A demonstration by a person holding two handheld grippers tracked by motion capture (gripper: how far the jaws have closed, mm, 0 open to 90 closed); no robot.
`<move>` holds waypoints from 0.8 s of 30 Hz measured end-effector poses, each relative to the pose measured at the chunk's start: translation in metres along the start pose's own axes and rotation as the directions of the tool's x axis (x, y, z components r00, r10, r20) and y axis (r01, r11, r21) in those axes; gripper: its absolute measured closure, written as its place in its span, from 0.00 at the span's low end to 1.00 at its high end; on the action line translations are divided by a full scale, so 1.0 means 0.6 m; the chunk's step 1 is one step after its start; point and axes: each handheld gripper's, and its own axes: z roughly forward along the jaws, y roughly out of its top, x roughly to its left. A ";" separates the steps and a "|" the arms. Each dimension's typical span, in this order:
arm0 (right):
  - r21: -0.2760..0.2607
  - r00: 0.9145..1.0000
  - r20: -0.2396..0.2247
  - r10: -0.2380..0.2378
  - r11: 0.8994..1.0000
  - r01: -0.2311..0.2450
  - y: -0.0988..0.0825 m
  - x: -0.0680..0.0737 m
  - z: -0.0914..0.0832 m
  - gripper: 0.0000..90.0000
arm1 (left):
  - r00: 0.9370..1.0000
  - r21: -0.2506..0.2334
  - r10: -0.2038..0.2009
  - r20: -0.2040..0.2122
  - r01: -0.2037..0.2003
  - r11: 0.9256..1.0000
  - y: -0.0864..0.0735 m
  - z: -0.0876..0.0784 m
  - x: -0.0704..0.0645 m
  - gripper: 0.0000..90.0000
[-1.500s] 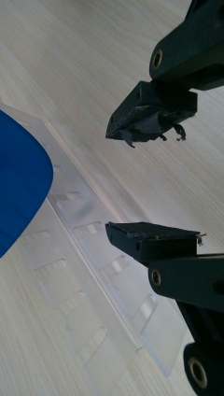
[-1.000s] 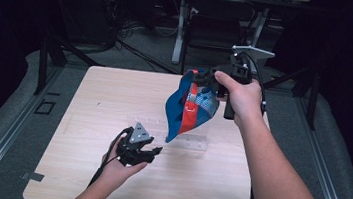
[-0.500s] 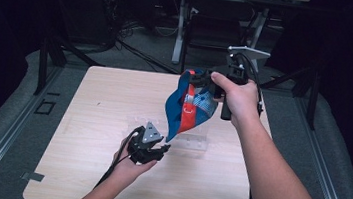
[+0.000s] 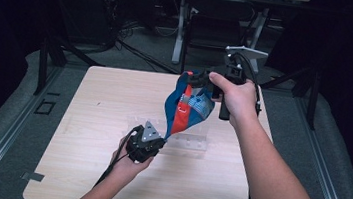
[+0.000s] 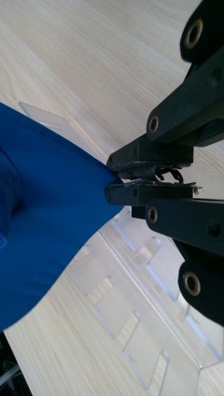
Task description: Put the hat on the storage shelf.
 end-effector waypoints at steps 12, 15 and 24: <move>0.018 1.000 0.001 -0.001 1.000 0.001 -0.003 -0.002 0.019 0.86 | 0.999 0.011 -0.028 0.019 0.028 1.000 -0.015 0.001 0.012 0.96; 0.026 1.000 0.005 0.000 1.000 0.000 -0.003 -0.005 0.024 0.86 | 0.999 0.006 -0.034 0.016 0.034 0.999 -0.018 0.003 0.013 0.96; 0.036 1.000 0.007 0.007 0.999 -0.007 -0.006 -0.017 0.039 0.86 | 0.999 0.017 -0.039 0.015 0.038 0.999 -0.025 0.004 0.016 0.97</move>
